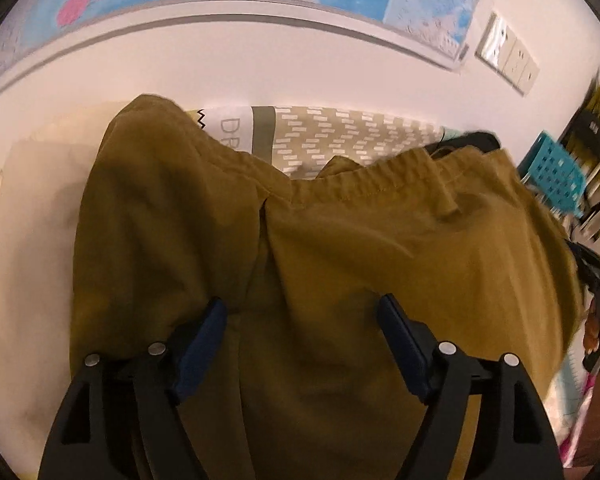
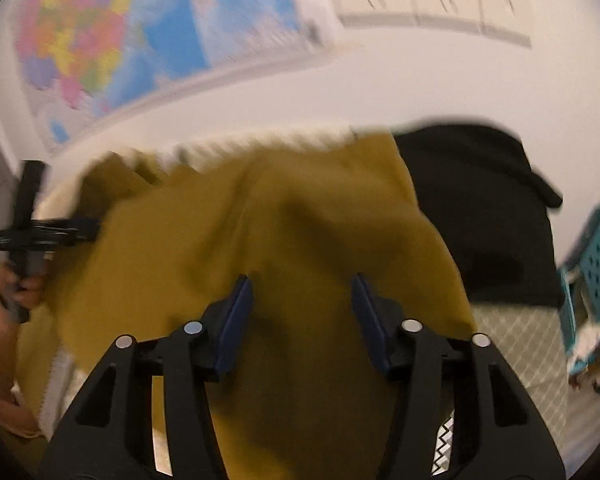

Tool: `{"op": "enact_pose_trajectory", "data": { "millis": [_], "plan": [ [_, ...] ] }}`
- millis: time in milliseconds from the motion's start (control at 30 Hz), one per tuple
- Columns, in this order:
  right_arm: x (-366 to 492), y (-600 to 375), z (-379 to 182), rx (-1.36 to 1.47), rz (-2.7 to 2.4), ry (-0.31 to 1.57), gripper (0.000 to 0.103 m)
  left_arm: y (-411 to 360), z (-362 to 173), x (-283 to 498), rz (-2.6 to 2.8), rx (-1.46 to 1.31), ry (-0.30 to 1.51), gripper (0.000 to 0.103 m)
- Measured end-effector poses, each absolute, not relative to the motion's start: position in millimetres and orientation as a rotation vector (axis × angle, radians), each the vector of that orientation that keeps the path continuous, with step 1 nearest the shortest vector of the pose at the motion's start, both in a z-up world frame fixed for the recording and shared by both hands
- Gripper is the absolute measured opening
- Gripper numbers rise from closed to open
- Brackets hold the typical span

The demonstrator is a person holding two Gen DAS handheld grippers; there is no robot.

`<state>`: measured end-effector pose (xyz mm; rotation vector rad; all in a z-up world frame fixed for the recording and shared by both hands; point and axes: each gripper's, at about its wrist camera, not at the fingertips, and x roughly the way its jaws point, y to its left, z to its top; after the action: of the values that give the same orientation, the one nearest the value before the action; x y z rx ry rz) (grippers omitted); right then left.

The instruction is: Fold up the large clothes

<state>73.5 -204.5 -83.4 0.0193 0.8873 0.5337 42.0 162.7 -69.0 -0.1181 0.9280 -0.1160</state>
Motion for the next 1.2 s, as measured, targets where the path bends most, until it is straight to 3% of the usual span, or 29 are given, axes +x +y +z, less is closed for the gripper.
{"op": "enact_pose_trajectory", "data": {
  "millis": [133,233,300,400,567,633,733,767,800,900,933,1067,1200],
  "plan": [
    [81,-218,-86,0.149,0.507,0.896,0.046,165,-55,21,-0.085,-0.111,0.874,0.076],
    [55,-245,-62,0.207,0.538,0.805,0.059,178,-35,-28,-0.111,-0.137,0.768,0.085],
    [30,-272,-50,0.245,0.524,0.755,0.077,190,-29,-61,-0.102,-0.165,0.726,0.089],
    [6,-304,-55,0.298,0.477,0.773,0.091,207,-36,-95,-0.057,-0.209,0.714,0.094],
    [-10,-313,-106,0.415,0.529,0.911,0.091,218,-72,-111,-0.066,-0.287,0.801,0.094],
    [-8,-303,-113,0.412,0.554,0.924,0.088,213,-84,-104,-0.105,-0.325,0.828,0.095],
    [-3,-286,-109,0.406,0.609,0.895,0.061,197,-98,-91,-0.158,-0.365,0.836,0.094],
    [-2,-284,-105,0.399,0.603,0.883,0.045,191,-98,-89,-0.147,-0.357,0.826,0.087],
    [0,-285,-101,0.395,0.607,0.883,0.03,186,-96,-87,-0.153,-0.344,0.83,0.068],
    [-7,-300,-77,0.453,0.638,0.834,0.024,190,-81,-98,-0.154,-0.37,0.815,0.04],
    [-10,-304,-66,0.458,0.648,0.812,0.023,194,-75,-104,-0.187,-0.406,0.8,0.037],
    [-36,-329,-17,0.47,0.683,0.68,0.022,186,-54,-135,-0.301,-0.445,0.777,0.035],
    [-36,-349,-32,0.452,0.623,0.764,0.022,169,-88,-148,-0.371,-0.497,0.887,0.034]
  ]
}}
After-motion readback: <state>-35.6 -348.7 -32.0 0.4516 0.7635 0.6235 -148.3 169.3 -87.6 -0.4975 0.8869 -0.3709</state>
